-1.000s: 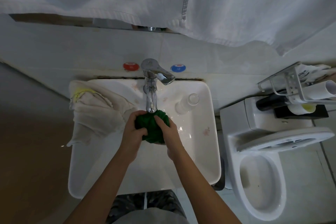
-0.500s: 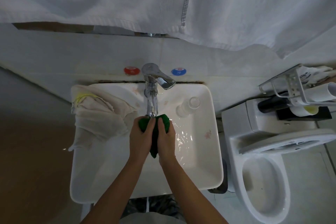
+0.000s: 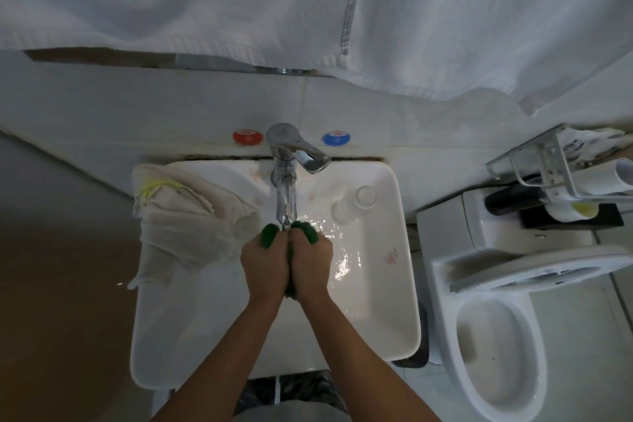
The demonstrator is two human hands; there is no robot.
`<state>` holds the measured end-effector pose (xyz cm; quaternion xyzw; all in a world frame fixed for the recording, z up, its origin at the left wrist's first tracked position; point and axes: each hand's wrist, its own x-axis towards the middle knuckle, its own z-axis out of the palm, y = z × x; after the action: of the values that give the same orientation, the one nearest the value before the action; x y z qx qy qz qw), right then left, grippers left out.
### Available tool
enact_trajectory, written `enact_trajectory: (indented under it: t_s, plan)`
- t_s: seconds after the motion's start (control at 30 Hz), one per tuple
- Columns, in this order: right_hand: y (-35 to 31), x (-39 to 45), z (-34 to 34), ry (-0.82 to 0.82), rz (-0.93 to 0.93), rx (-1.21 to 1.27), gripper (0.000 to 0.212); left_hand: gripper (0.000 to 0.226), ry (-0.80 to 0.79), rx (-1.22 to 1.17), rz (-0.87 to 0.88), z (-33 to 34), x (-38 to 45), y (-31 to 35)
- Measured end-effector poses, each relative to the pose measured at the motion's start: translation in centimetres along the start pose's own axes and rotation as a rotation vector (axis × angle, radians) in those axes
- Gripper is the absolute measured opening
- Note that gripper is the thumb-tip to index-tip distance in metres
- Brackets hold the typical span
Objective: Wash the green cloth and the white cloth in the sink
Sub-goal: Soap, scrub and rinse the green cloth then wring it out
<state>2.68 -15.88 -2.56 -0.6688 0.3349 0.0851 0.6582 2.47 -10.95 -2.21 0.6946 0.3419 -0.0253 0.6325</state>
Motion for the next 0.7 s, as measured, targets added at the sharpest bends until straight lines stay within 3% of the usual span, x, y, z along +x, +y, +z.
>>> enact_trajectory:
  t_s: [0.13,0.2,0.27,0.5,0.6,0.7]
  plan:
    - [0.0,-0.1,-0.2,0.008,-0.017,-0.020,0.023,0.022,-0.010,-0.006,0.004,0.0,0.1,-0.3]
    - [0.0,-0.1,-0.2,-0.013,-0.006,0.020,0.015,0.023,-0.027,-0.006,0.013,0.0,0.2,-0.1]
    - [-0.1,0.1,-0.3,-0.068,0.015,0.036,0.005,0.022,-0.055,-0.024,0.018,0.0,0.4,0.2]
    - [-1.3,0.7,-2.4,-0.376,0.289,0.184,0.015,0.014,-0.256,-0.122,-0.091,-0.7,1.5,1.3]
    - [-1.0,0.2,-2.4,-0.336,0.240,0.203,0.009,0.026,-0.305,-0.001,-0.115,-0.7,2.5,0.8]
    - [-0.9,-0.3,-2.1,-0.239,0.172,0.232,0.010,0.037,-0.236,0.134,-0.055,-0.5,2.7,0.4]
